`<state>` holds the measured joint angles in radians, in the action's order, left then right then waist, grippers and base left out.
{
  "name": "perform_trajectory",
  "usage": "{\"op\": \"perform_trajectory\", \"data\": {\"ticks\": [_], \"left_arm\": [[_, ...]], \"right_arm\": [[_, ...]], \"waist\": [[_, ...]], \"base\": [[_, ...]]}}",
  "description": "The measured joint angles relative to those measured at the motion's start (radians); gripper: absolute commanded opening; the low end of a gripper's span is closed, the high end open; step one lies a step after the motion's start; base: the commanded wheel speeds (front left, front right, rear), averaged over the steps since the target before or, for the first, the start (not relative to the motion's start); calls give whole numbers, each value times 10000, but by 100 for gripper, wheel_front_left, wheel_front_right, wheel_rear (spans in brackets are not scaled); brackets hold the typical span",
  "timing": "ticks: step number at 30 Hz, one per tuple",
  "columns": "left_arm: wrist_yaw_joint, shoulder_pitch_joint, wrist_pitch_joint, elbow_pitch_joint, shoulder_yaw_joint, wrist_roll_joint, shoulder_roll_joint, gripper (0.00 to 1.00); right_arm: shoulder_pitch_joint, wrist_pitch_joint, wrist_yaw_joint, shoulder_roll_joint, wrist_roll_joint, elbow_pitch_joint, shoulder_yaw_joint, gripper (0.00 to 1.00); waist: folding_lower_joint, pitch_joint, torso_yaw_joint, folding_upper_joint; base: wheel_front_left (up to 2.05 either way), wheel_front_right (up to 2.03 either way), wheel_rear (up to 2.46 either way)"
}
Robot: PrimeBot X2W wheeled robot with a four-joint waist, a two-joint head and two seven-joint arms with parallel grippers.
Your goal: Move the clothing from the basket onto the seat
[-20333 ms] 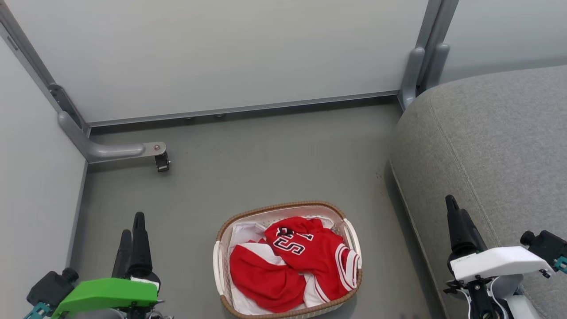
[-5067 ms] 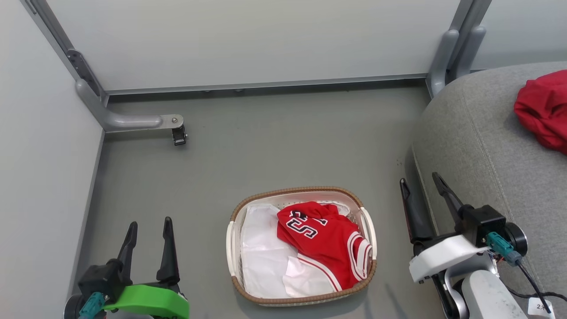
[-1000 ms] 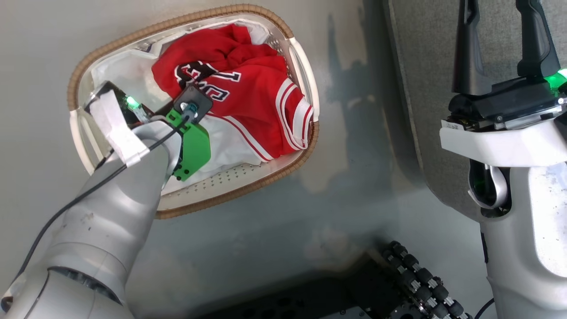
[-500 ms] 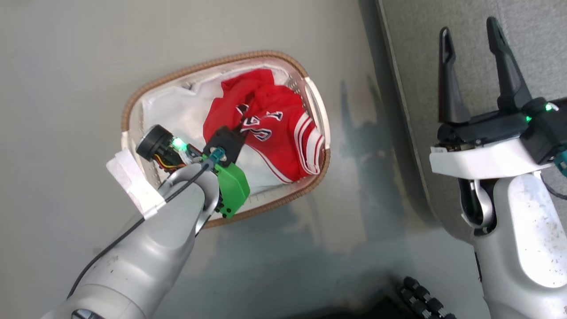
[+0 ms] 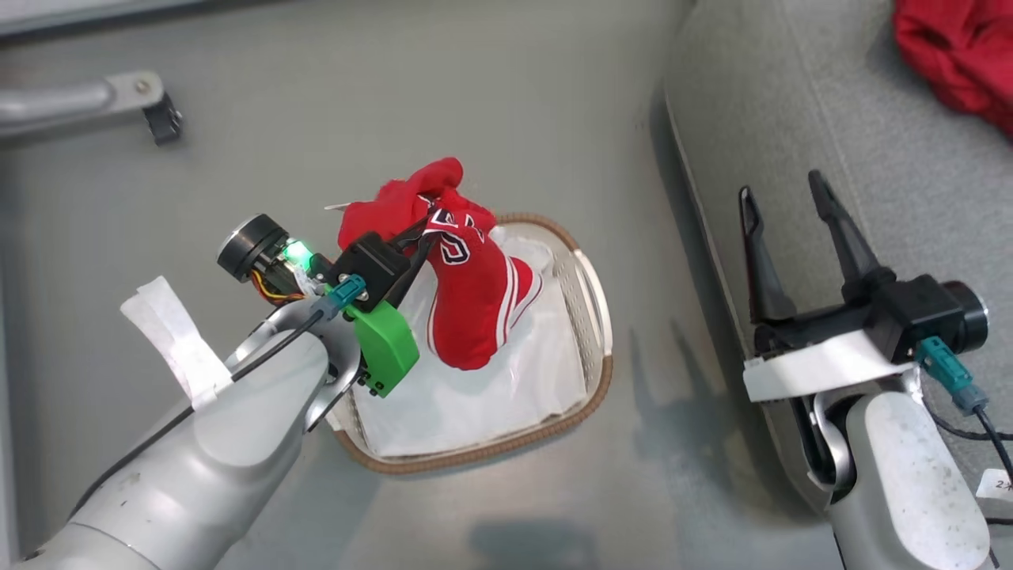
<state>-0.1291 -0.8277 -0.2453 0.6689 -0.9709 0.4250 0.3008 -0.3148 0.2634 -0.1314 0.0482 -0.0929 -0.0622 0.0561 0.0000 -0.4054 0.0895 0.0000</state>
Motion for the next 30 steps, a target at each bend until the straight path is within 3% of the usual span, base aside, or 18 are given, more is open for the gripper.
{"op": "perform_trajectory", "data": {"ticks": [14, 21, 30], "left_arm": [[100, -928, 1615, -2966, 458, 311, 1582, 0], [330, -1141, 2004, -3948, 683, 506, 1822, 0], [447, -1273, 2174, -4495, 727, 579, 1850, 0]], "right_arm": [[621, 2, 0, 6, -397, -456, 698, 100], [572, 2, 0, 6, -500, -830, 1381, 100], [-188, 2, 0, 2, -449, -2270, 2550, 100]], "waist": [[-1, 2649, -415, 0], [0, 3129, -641, 0], [0, 3234, -754, 0]], "base": [[0, 0, 0], [0, 0, 0], [0, 0, 0]]}}
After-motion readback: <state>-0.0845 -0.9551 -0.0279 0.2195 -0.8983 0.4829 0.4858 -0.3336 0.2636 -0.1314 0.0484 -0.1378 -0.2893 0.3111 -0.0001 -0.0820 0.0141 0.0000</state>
